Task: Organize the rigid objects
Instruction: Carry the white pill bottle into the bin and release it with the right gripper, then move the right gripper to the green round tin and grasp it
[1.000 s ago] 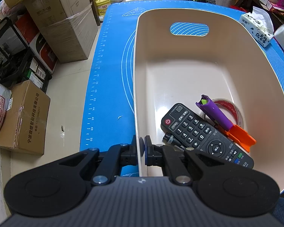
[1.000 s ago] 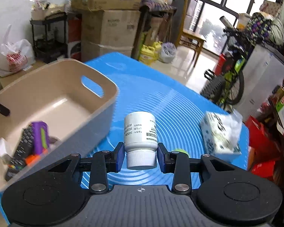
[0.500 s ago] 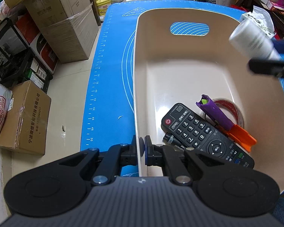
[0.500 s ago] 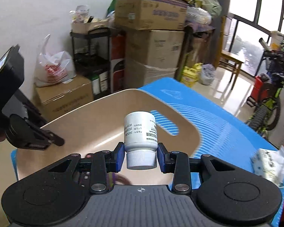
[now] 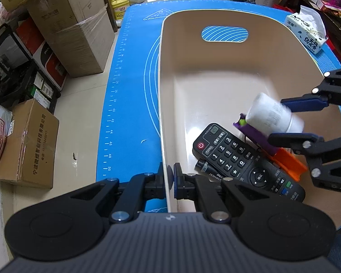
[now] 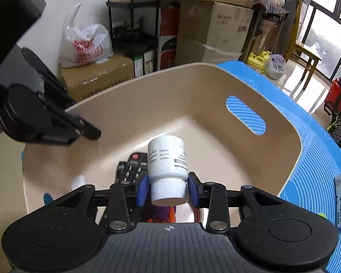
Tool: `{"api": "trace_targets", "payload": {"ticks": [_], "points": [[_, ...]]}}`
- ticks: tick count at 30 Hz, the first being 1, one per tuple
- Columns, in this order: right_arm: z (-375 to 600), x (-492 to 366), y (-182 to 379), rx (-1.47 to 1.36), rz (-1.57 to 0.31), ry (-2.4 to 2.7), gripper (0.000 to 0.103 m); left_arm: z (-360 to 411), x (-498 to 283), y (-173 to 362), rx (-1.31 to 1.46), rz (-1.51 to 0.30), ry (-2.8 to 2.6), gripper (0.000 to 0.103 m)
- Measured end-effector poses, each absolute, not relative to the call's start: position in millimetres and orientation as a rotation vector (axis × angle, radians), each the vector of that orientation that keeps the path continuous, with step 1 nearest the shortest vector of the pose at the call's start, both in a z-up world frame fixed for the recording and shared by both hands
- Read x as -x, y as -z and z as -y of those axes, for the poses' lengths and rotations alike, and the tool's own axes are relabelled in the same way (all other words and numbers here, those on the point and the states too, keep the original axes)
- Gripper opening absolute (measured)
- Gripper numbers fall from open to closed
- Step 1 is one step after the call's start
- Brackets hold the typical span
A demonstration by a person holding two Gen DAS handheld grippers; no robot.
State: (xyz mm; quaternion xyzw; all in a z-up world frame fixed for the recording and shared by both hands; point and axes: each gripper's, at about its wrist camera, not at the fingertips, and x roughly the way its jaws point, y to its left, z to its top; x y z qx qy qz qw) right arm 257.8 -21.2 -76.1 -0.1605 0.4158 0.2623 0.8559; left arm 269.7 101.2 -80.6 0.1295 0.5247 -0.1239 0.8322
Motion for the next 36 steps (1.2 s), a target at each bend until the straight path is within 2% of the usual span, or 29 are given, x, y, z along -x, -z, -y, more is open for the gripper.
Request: {"api": "trace_targets", "payload": {"ticks": [4, 5, 6, 7, 13, 16, 26, 36], "points": [[36.6, -254.5, 65.6, 0.337, -0.848, -0.565, 0.053, -101.5, -269.5, 81.1, -0.27, -1.109, 0.264, 0.006], [43.5, -254.2, 60.6, 0.328, -0.835, -0.571, 0.056, -101.3, -269.5, 81.0, -0.271, -1.109, 0.265, 0.006], [50.7, -255.1, 56.2, 0.318, -0.824, -0.571, 0.066, -101.0, -269.7, 81.1, -0.273, -1.109, 0.266, 0.006], [58.9, -255.9, 51.0, 0.307, -0.811, -0.566, 0.07, -100.9, -269.8, 81.1, -0.275, -1.11, 0.267, 0.006], [118.5, -260.4, 35.9, 0.296, -0.783, -0.477, 0.07, -101.9, -268.6, 81.5, -0.272, -1.106, 0.272, 0.006], [157.1, -267.6, 40.6, 0.295, -0.794, -0.398, 0.074, -101.0, -268.3, 81.4, -0.278, -1.105, 0.272, 0.006], [252.4, -304.3, 107.8, 0.213, -0.888, -0.147, 0.075, -99.3, -268.7, 81.6, -0.281, -1.104, 0.264, 0.007], [265.1, -343.9, 150.7, 0.126, -0.858, -0.071, 0.075, -99.6, -269.5, 81.5, -0.279, -1.104, 0.259, 0.007]]}}
